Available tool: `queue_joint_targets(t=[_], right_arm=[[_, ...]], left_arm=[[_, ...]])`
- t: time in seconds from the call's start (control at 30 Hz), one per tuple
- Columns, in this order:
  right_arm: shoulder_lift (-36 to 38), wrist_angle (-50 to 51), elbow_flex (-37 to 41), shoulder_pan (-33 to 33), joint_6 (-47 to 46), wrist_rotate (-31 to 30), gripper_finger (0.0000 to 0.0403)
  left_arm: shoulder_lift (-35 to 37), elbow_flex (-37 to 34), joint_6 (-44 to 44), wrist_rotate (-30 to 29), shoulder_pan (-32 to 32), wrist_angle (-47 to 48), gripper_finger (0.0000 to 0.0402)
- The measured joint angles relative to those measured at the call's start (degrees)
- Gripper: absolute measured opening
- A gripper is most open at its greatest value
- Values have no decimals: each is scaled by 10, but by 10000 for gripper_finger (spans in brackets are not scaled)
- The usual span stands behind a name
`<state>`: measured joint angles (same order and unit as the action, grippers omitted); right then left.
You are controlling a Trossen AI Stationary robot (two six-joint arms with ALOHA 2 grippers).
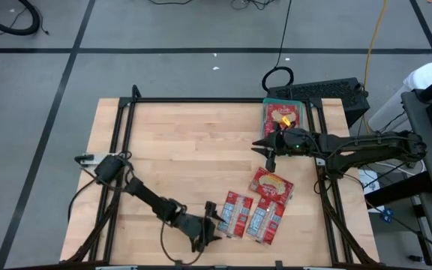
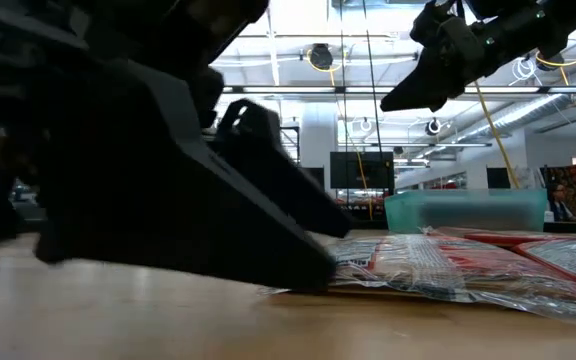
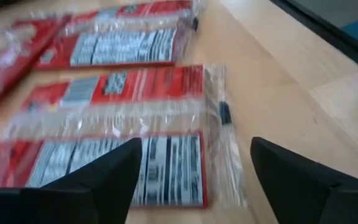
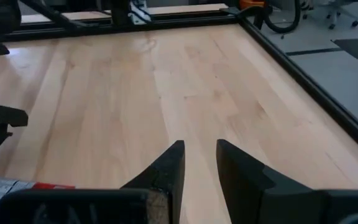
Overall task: Sort popcorn bags into baskets
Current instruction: Put the left red popcorn bag into the green bin
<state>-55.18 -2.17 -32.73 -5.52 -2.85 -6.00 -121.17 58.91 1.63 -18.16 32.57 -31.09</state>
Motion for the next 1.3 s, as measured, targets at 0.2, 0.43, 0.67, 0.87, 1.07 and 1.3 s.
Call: queue_joint_targets(t=[0.2, 0.43, 0.67, 0.87, 1.07, 1.3], right_arm=[[0, 3, 0, 19, 13, 1, 84], [0, 3, 0, 23, 20, 1, 84], [0, 3, 0, 23, 20, 1, 84], [0, -1, 17, 24, 43, 0, 84], [0, -56, 76, 39, 69, -2, 86], [-25, -204, 138, 66, 41, -32, 154]], left_arm=[[-24, 24, 5, -34, -3, 28, 243], [-24, 23, 54, -51, -28, 40, 64], [38, 20, 75, -55, -69, 101, 6], [151, 20, 60, -55, -125, 210, 3], [259, 21, -49, 37, -233, 285, 2], [281, 21, -60, 96, -323, 315, 1]])
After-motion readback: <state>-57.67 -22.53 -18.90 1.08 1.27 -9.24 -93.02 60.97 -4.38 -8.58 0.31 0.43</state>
